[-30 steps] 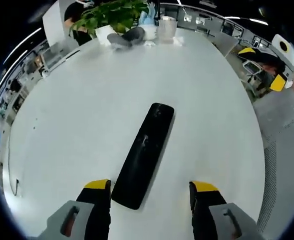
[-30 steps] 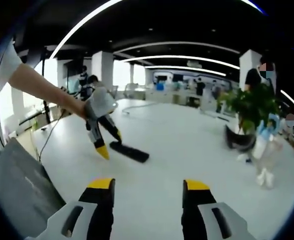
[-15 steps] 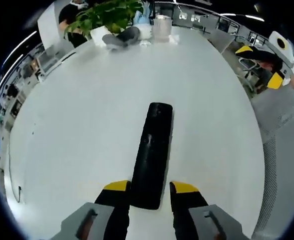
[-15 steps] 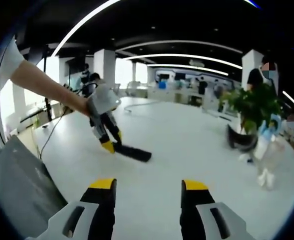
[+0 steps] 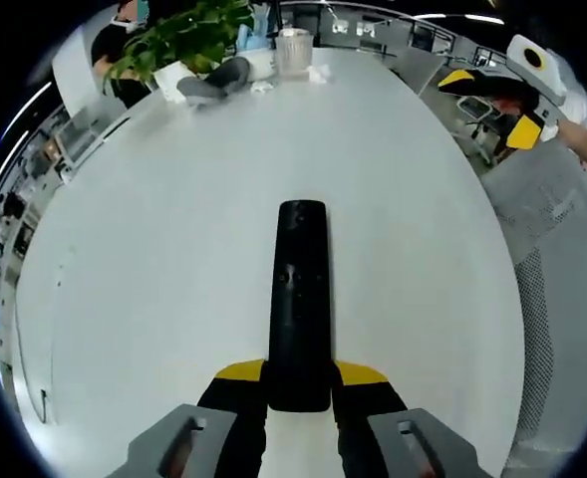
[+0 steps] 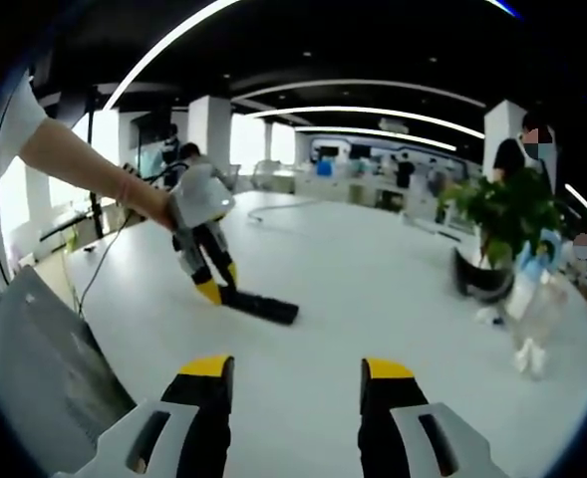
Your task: Press the specified remote control buttons in sequence, fully releasing each button before pressing the next.
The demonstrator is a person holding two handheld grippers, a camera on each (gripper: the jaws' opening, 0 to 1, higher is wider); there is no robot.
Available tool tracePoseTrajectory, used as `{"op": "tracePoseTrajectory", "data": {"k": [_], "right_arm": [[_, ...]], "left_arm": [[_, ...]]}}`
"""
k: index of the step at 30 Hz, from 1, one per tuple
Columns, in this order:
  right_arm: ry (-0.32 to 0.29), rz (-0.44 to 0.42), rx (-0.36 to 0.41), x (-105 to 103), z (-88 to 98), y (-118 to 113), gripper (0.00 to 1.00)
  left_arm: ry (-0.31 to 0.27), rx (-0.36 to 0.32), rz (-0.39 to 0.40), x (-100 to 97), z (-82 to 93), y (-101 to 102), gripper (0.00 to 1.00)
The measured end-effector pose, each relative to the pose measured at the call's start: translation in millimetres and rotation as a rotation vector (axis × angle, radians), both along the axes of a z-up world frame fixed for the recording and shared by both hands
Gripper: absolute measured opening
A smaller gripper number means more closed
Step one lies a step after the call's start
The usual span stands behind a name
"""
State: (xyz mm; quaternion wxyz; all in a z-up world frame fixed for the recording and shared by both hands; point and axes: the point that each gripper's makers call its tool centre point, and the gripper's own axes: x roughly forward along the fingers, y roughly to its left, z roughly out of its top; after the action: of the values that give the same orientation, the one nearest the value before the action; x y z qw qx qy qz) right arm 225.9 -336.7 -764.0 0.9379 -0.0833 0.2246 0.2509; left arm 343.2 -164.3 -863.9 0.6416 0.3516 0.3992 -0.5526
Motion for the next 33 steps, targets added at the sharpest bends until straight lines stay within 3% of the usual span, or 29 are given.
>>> {"op": "tracePoseTrajectory", "data": {"k": [33], "right_arm": [[0.019, 0.028, -0.031, -3.1, -4.1, 3.5, 0.46]], "left_arm": [[0.003, -0.016, -0.044, -34.2, 0.3, 1.9, 0.25]]}}
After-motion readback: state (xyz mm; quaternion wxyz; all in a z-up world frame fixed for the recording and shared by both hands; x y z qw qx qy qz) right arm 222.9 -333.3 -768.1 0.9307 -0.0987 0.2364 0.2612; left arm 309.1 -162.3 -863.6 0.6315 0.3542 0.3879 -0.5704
